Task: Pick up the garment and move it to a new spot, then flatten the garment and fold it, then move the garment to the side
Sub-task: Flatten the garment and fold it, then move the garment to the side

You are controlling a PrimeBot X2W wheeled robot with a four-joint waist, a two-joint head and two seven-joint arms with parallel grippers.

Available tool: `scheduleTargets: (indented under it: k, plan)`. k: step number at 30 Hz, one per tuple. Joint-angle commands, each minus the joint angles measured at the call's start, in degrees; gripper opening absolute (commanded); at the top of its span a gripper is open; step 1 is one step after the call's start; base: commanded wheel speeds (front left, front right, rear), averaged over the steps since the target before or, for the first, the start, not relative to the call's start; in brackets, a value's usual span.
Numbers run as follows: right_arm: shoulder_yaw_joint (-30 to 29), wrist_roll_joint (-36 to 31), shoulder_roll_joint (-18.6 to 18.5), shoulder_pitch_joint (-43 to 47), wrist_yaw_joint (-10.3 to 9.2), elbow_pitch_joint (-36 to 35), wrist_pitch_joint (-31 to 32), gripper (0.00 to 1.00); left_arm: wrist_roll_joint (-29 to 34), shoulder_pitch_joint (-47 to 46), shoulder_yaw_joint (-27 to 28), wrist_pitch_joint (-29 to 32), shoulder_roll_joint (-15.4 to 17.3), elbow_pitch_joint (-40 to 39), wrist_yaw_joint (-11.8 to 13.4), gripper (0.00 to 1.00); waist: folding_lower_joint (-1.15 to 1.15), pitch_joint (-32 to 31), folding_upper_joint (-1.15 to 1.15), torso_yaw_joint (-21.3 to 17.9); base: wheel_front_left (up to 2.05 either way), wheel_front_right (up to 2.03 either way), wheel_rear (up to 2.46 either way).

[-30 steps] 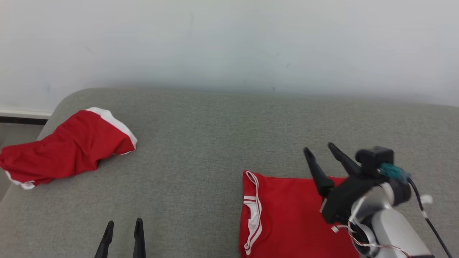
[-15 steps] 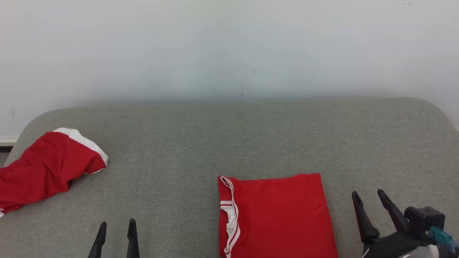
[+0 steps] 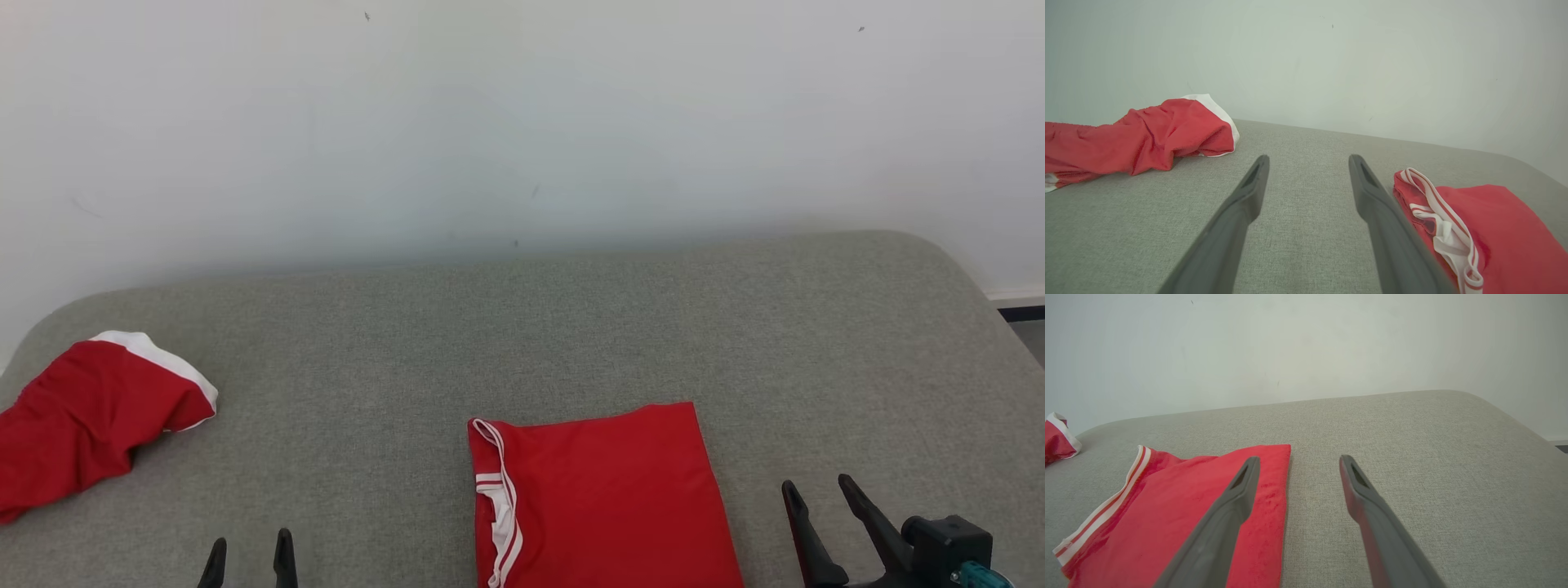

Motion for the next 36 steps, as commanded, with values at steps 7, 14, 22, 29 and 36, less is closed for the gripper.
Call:
scheduleTargets:
  k: [7, 14, 22, 29, 36]
  plan:
    - [1.0, 0.6, 0.1, 0.6, -0.11, 0.6, 0.2, 1.00, 0.4, 1.3, 0.6, -0.2, 0.0, 1.5, -0.4, 1.00, 0.00, -0.5, 0.00, 0.6, 0.00, 0.00, 0.00]
    - [0.9, 0.7, 0.1, 0.1, -0.12, 0.9, 0.5, 1.00, 0.2, 1.5, 0.8, -0.2, 0.0, 1.3, -0.6, 1.00, 0.00, -0.2, 0.00, 0.8, 0.00, 0.00, 0.00]
    - [0.3, 0.7, -0.1, -0.4, -0.11, 0.7, 0.8, 1.00, -0.1, 1.5, 0.5, -0.2, 0.0, 0.6, -0.6, 1.00, 0.00, 0.4, 0.00, 0.9, 0.00, 0.00, 0.00]
    - [0.4, 0.3, -0.1, -1.3, -0.11, 1.1, 1.7, 1.00, -0.2, 1.4, 0.1, -0.2, 0.0, 0.8, -0.6, 1.00, 0.00, 0.4, 0.00, 1.4, 0.00, 0.00, 0.00]
    - [-0.3, 0.8, -0.5, -3.8, -0.11, 1.4, 5.2, 1.00, -0.4, 1.3, -0.3, -0.2, 0.0, 0.9, -0.4, 1.00, 0.00, 0.3, 0.00, 2.4, 0.00, 0.00, 0.00]
